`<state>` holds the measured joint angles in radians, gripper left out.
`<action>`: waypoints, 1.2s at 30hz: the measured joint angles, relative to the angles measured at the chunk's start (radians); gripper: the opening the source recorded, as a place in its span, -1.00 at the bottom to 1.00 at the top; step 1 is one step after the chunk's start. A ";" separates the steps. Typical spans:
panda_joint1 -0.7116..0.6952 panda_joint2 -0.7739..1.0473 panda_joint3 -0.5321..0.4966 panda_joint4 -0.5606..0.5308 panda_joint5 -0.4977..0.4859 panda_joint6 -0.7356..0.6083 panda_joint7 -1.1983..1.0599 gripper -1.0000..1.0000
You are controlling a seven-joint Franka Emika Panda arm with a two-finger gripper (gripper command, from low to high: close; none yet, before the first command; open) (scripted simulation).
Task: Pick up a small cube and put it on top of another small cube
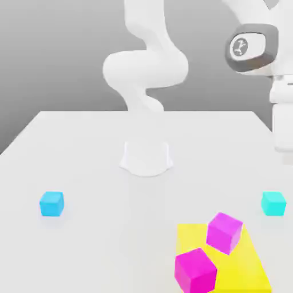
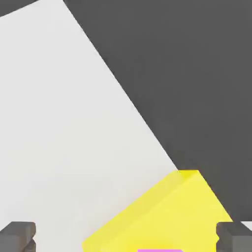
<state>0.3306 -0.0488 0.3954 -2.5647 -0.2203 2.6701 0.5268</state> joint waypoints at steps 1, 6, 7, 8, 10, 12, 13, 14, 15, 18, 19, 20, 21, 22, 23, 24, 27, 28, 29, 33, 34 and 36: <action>0.028 0.035 0.012 -0.013 -0.007 0.018 -0.016 0.00; 0.110 0.204 0.073 -0.072 -0.023 0.113 -0.101 0.00; 0.124 0.234 0.064 -0.071 -0.046 0.132 -0.091 0.00; 0.140 0.263 0.047 -0.067 -0.074 0.151 -0.072 0.00; 0.184 0.319 -0.006 -0.054 -0.136 0.190 -0.028 0.00; 0.236 0.374 -0.070 -0.040 -0.196 0.229 0.018 0.00; 0.264 0.401 -0.105 -0.033 -0.226 0.249 0.040 0.00; 0.289 0.424 -0.135 -0.027 -0.248 0.266 0.057 -1.00; 0.289 0.424 -0.135 -0.027 -0.248 0.266 0.057 -1.00; 0.289 0.424 -0.135 -0.027 -0.249 0.265 0.058 -1.00; 0.289 0.424 -0.135 -0.027 -0.250 0.265 0.059 -1.00; 0.299 0.436 -0.148 -0.024 -0.263 0.273 0.069 -1.00; 0.291 0.428 -0.138 -0.026 -0.255 0.267 0.063 -1.00; 0.273 0.410 -0.116 -0.031 -0.236 0.255 0.048 -1.00; 0.252 0.388 -0.089 -0.037 -0.210 0.239 0.028 -1.00; 0.230 0.363 -0.060 -0.044 -0.180 0.221 0.006 -1.00; 0.169 0.281 0.022 -0.066 -0.082 0.165 -0.069 -1.00; 0.156 0.253 0.043 -0.074 -0.046 0.146 -0.096 -1.00; 0.142 0.230 0.050 -0.073 -0.014 0.123 -0.110 -1.00; 0.061 0.197 -0.042 0.012 0.055 0.012 -0.005 -1.00; 0.041 0.191 -0.065 0.033 0.070 -0.013 0.022 -1.00; -0.002 0.177 -0.113 0.074 0.099 -0.064 0.078 -1.00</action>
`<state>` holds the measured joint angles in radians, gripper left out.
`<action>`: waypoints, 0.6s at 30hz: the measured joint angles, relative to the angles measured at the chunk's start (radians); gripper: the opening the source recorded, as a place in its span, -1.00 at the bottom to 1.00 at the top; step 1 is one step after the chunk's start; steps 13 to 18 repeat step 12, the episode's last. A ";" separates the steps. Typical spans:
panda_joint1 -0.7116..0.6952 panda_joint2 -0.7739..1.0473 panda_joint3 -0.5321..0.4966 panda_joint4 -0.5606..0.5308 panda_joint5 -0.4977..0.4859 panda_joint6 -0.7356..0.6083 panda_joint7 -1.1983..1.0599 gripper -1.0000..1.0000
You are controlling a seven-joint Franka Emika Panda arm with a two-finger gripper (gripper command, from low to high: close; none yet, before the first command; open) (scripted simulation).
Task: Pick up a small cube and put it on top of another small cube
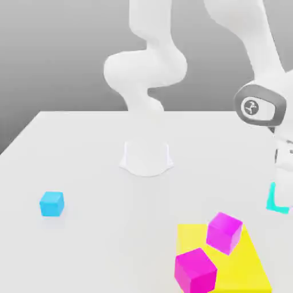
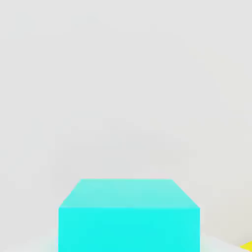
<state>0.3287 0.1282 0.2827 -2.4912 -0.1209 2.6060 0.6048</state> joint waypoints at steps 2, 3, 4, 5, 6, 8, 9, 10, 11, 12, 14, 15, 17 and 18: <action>-0.050 -0.015 -0.047 0.039 0.029 -0.051 0.056 -1.00; -0.080 -0.022 -0.070 0.059 0.044 -0.077 0.085 -1.00; -0.115 -0.030 -0.093 0.079 0.059 -0.103 0.114 -1.00; -0.150 -0.032 -0.117 0.102 0.072 -0.127 0.146 -1.00; -0.181 -0.023 -0.139 0.128 0.081 -0.143 0.183 -1.00; -0.216 0.038 -0.186 0.184 0.094 -0.135 0.271 -1.00; -0.224 0.072 -0.203 0.203 0.098 -0.119 0.305 1.00; -0.224 0.072 -0.203 0.203 0.098 -0.119 0.304 1.00; -0.224 0.072 -0.203 0.203 0.098 -0.119 0.304 1.00; -0.224 0.072 -0.203 0.203 0.098 -0.119 0.304 1.00; -0.224 0.072 -0.203 0.203 0.098 -0.119 0.304 1.00; -0.224 0.072 -0.203 0.203 0.098 -0.119 0.304 1.00; -0.224 0.072 -0.203 0.203 0.098 -0.119 0.304 1.00; -0.224 0.072 -0.203 0.203 0.098 -0.119 0.304 1.00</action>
